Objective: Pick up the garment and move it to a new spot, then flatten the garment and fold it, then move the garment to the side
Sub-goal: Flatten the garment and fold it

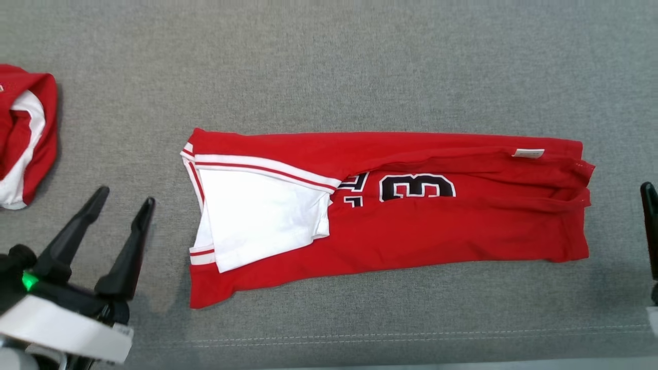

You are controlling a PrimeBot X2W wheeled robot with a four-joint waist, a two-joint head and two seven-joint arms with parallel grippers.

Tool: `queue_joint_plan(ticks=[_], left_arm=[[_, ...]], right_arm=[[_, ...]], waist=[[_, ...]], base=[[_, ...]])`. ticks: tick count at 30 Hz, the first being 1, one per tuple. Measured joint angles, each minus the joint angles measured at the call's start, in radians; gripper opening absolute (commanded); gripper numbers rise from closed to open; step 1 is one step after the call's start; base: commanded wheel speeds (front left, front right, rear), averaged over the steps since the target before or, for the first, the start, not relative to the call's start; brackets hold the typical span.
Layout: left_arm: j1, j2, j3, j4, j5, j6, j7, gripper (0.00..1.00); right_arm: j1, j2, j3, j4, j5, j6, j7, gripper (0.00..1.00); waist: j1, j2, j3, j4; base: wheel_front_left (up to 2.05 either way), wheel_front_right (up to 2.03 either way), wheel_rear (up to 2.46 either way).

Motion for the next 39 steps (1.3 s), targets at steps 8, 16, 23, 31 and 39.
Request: queue_joint_plan(ticks=[8,16,23,31,39], left_arm=[[-0.117,-0.133,-0.037,0.113,0.113,0.171,0.02,1.0],[-0.11,-0.27,0.021,0.215,0.183,0.215,-0.012,1.0],[-0.008,-0.417,0.161,0.249,0.38,0.165,-0.015,1.0],[0.091,-0.56,0.258,0.303,0.538,0.044,-0.016,1.0],[0.09,-0.649,0.308,0.37,0.63,-0.072,-0.016,1.0]], right_arm=[[-0.149,0.152,-0.015,0.09,-0.079,0.0,0.02,1.0],[-0.175,0.238,-0.039,0.158,-0.162,0.0,0.038,1.0],[-0.172,0.258,-0.038,0.22,-0.207,0.0,0.046,1.0],[-0.137,0.278,-0.035,0.272,-0.215,0.0,0.045,1.0],[-0.13,0.283,-0.021,0.307,-0.212,0.0,0.035,1.0]], waist=[[0.0001,0.0,-0.077,0.006],[0.0,0.0,-0.127,0.026],[0.0,0.0,-0.162,0.037],[0.0,0.0,-0.199,0.035],[0.0,0.0,-0.203,0.018]], base=[[0.0,0.0,0.0],[0.0,0.0,0.0],[0.0,0.0,0.0],[0.0,0.0,0.0],[0.0,0.0,0.0]])
